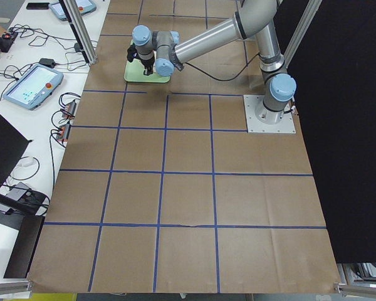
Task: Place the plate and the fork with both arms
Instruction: 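Lift the white plate with the left gripper and carry it onto the tray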
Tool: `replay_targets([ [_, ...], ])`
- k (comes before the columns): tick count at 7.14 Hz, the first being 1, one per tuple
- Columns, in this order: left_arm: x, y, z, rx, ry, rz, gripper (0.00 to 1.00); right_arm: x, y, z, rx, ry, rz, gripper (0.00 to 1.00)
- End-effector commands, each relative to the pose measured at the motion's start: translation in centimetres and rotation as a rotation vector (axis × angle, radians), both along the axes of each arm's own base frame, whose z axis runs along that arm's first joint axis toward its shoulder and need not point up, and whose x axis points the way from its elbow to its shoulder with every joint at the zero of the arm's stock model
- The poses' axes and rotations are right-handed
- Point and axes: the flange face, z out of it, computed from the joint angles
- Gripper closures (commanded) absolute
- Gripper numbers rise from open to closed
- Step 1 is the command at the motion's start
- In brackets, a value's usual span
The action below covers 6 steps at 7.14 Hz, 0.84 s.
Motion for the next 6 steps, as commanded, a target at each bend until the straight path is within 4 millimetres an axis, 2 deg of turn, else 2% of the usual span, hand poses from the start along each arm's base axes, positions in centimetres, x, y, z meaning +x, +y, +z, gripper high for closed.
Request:
replay_targets([
  [1,-4.8,-2.9,-3.1,0.036,0.03,0.03,1.0,0.0,0.0,-0.1,0.002,0.0,0.0,0.0],
  [3,-5.0,-4.7,-4.3,0.041,0.03,0.05,1.0,0.0,0.0,-0.1,0.002,0.0,0.0,0.0],
  [6,-5.2,-4.4,-5.3,0.068,0.026,0.049,0.93,0.0,0.0,-0.1,0.002,0.0,0.0,0.0],
])
